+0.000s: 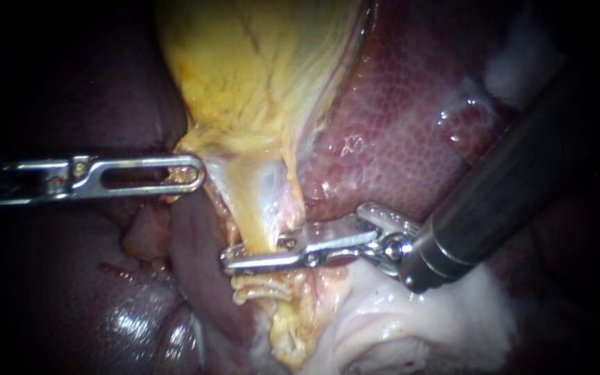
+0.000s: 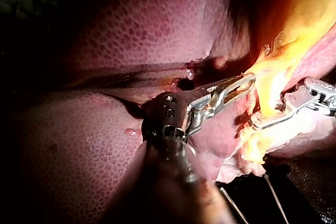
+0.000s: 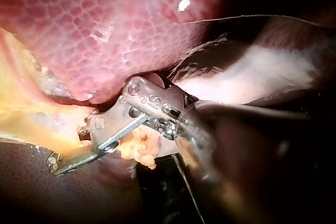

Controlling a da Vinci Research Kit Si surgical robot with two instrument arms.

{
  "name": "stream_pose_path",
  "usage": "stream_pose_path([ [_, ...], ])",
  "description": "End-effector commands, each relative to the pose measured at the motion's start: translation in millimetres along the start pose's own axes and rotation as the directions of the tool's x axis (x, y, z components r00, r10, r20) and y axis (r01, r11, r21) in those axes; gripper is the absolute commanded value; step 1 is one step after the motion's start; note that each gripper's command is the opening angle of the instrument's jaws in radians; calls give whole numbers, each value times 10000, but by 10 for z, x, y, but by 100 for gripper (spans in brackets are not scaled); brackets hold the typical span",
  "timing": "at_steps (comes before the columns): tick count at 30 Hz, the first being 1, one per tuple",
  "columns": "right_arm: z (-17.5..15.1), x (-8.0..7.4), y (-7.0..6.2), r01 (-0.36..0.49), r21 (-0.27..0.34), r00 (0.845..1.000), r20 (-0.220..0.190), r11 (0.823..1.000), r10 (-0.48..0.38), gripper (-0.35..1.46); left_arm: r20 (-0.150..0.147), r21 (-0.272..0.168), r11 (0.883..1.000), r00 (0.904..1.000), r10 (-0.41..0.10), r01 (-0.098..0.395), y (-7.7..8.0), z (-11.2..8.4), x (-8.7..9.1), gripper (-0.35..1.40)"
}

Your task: Going back third clip left tube

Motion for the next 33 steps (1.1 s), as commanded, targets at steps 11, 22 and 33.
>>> stream_pose_path([
  [11,14,4,4,890,-1093,9952,-311,9900,-929,60,1,-3,10000,10000,2,-2,0,-1,0,-35],
  [22,-31,2,15,1078,-1329,9936,-197,9852,-1113,60,-6,2,10000,10000,1,-1,-1,-3,0,-35],
  [33,-90,31,-39,1637,-1043,9864,39,9810,-1642,60,-14,9,10000,10000,1,-1,0,-4,-1,-35],
])
